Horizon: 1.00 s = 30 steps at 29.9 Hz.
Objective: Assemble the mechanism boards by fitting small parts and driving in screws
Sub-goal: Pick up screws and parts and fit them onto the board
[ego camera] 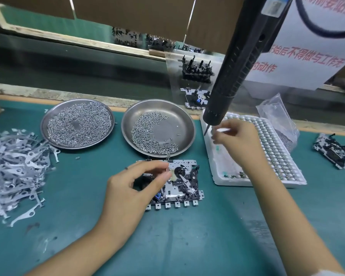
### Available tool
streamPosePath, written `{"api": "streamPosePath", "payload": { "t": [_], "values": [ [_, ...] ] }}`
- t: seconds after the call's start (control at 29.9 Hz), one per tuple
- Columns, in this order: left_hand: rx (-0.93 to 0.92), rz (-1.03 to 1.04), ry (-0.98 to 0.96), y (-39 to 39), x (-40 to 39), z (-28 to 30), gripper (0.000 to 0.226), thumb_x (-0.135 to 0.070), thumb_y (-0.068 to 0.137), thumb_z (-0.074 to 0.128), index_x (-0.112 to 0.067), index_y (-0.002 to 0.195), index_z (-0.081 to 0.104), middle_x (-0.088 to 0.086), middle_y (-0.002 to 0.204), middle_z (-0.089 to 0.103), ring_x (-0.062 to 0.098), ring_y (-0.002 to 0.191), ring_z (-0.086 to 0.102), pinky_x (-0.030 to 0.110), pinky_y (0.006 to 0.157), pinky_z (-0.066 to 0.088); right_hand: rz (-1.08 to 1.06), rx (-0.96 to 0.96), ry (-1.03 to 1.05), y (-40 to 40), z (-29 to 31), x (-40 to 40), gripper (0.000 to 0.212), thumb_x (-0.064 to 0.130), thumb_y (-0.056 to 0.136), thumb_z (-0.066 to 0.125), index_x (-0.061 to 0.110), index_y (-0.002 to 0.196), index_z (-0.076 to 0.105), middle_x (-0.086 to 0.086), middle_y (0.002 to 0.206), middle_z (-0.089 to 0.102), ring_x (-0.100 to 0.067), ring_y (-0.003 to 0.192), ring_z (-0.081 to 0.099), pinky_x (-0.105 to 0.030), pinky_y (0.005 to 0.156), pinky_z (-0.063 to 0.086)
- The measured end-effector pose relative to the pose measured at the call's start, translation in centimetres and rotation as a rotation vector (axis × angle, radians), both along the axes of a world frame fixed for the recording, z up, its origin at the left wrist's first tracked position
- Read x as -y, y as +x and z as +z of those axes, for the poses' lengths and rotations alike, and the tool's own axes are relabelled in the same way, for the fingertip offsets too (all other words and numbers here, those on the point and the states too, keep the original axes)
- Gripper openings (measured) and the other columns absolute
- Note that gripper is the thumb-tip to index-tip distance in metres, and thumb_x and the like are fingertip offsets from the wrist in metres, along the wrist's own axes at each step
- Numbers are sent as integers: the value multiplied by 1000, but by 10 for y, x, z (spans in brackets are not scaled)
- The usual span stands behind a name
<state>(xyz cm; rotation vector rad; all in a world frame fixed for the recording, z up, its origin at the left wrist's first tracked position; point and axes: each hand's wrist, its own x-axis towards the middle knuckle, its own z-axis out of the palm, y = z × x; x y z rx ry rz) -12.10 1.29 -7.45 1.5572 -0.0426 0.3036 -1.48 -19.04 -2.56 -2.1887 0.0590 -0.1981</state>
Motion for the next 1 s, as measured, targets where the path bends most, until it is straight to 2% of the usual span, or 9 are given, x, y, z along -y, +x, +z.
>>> {"api": "streamPosePath", "payload": {
  "t": [0.1, 0.17, 0.27, 0.33, 0.43, 0.57, 0.7, 0.87, 1.0],
  "values": [
    [20, -13, 44, 0, 1, 0, 20, -32, 70, 72, -35, 90, 73, -13, 83, 72, 3, 78, 66, 10, 74, 47, 143, -94, 366, -41, -5, -13, 15, -2, 80, 70, 13, 83, 72, -5, 76, 74, -13, 71, 70, -18, 66, 52],
    [32, -16, 67, 0, 1, 0, 19, -30, 71, 71, -35, 90, 73, -14, 84, 72, 2, 79, 66, 8, 73, 46, 256, -123, 578, -61, -8, -26, 12, 4, 78, 71, 9, 89, 73, -6, 79, 74, -14, 74, 71, -16, 69, 52],
    [66, -26, 103, 0, 1, 0, 16, -27, 74, 70, -32, 88, 75, -13, 87, 72, 4, 84, 66, 11, 77, 46, 349, -151, 721, -74, -16, -37, 19, 8, 72, 71, 10, 90, 75, -10, 84, 74, -17, 75, 71, -20, 72, 54],
    [79, -31, 112, 0, 0, 0, 16, -25, 76, 70, -30, 91, 73, -12, 89, 72, 6, 85, 66, 13, 78, 46, 343, -170, 718, -76, -20, -41, 22, 3, 69, 73, 13, 89, 75, -9, 87, 74, -17, 77, 70, -20, 72, 54],
    [84, -32, 91, 0, 0, -2, 17, -24, 77, 72, -30, 93, 71, -12, 89, 72, 5, 84, 66, 13, 78, 47, 357, -176, 675, -78, -23, -42, 22, 7, 65, 75, 12, 87, 76, -5, 89, 75, -15, 82, 70, -18, 72, 53],
    [69, -51, 60, 1, -1, -4, 18, -22, 77, 71, -31, 92, 70, -12, 88, 72, 5, 84, 67, 13, 77, 48, 394, -164, 650, -79, -25, -42, 17, 0, 70, 74, 5, 86, 75, -6, 97, 73, -17, 91, 70, -19, 76, 52],
    [78, -46, 76, 0, 0, -4, 15, -24, 76, 72, -32, 88, 73, -14, 88, 72, 4, 85, 67, 10, 77, 46, 391, -160, 652, -79, -26, -41, 18, 8, 69, 74, 6, 87, 76, -6, 98, 73, -18, 93, 69, -22, 79, 54],
    [86, -53, 108, 0, 0, -4, 14, -25, 77, 71, -32, 89, 73, -14, 89, 72, 5, 86, 67, 11, 79, 46, 401, -125, 597, -80, -26, -42, 20, 14, 70, 73, 10, 89, 76, -6, 97, 73, -18, 92, 69, -27, 82, 55],
    [145, -40, 194, 1, -1, -3, 14, -24, 78, 71, -33, 89, 71, -16, 90, 68, 3, 89, 64, 10, 81, 43, 440, -24, 498, -83, -25, -41, 24, 7, 76, 73, 19, 97, 74, -3, 94, 72, -12, 84, 67, -19, 76, 52]
  ]
}}
